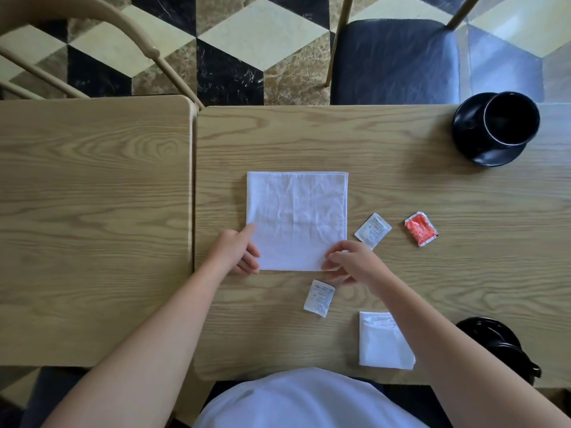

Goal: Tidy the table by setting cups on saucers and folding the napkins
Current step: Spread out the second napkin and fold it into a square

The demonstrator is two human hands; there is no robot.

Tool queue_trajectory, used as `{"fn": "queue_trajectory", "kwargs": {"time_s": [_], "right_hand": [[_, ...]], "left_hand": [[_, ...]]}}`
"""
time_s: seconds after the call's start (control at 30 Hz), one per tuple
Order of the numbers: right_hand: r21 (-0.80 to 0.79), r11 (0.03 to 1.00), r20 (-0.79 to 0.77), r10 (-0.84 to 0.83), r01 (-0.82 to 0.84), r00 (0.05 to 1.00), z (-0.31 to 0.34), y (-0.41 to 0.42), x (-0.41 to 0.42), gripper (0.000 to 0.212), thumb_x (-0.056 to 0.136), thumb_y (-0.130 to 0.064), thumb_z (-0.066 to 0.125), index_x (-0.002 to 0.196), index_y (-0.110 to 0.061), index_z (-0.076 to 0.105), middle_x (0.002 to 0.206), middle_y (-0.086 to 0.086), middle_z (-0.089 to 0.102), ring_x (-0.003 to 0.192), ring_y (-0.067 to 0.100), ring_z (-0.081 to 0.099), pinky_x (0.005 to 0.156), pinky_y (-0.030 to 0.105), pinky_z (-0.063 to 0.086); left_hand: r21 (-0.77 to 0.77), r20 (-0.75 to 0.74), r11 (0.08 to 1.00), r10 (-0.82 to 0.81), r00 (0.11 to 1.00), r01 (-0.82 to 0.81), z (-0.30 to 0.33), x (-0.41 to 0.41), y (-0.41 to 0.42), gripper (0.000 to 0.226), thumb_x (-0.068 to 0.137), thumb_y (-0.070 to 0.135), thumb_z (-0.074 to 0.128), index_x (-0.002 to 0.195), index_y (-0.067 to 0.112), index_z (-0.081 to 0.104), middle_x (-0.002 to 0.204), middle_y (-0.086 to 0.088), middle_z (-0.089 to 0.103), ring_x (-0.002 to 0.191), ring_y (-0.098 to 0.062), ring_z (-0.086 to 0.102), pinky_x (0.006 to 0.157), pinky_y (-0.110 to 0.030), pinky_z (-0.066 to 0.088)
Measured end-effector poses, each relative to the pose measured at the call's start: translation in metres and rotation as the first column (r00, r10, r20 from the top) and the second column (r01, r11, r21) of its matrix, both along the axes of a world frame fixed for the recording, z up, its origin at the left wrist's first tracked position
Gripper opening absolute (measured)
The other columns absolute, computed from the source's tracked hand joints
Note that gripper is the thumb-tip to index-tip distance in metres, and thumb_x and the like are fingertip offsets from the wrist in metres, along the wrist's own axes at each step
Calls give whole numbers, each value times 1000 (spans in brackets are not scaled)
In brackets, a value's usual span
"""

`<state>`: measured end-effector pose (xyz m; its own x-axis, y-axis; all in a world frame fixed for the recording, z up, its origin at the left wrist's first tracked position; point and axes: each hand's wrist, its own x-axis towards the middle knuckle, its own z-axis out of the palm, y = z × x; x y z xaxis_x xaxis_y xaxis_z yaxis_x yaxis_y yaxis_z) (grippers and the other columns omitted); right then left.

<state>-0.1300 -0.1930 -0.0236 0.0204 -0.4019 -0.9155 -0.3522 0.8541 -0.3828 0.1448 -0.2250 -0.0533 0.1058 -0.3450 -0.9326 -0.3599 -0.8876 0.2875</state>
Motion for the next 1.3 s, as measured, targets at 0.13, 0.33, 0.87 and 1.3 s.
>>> {"fn": "queue_trajectory", "kwargs": {"time_s": [0.13, 0.33, 0.87, 1.3], "right_hand": [[-16, 999, -59, 32, -33, 998, -1, -2, -13, 14, 91, -13, 55, 95, -14, 69, 86, 3, 79, 63, 12, 72, 46, 21, 51], [-122, 987, -248, 69, -102, 966, 0, 1, -18, 10, 85, -15, 56, 91, -15, 64, 84, 6, 72, 66, 15, 69, 45, 26, 55], [-147, 989, -254, -15, -23, 967, 17, 19, -1, 27, 92, -27, 63, 75, -6, 65, 64, 3, 52, 56, 18, 49, 53, 26, 33], [-67, 996, -163, -75, 65, 984, 34, 119, -6, 21, 88, -20, 70, 71, -8, 68, 59, 1, 63, 51, 11, 59, 51, 21, 44]], "left_hand": [[44, 72, 997, -59, 996, 56, 5, 5, -8, 78, 91, 68, 47, 77, -5, 69, 64, -24, 72, 56, -34, 74, 50, -31, 58], [-253, 386, 953, -59, 920, 167, 21, 0, 7, 43, 87, 46, 58, 77, 5, 68, 63, -7, 73, 57, -25, 69, 53, -34, 51], [-260, 65, 953, 180, 981, -158, 31, -5, 40, 19, 92, 26, 68, 85, 10, 61, 76, -7, 47, 70, -22, 48, 60, -31, 47], [-79, -77, 970, 224, 971, -230, 28, 19, 144, 15, 92, 12, 70, 81, 8, 60, 77, -11, 61, 51, -18, 59, 41, -23, 42]]}}
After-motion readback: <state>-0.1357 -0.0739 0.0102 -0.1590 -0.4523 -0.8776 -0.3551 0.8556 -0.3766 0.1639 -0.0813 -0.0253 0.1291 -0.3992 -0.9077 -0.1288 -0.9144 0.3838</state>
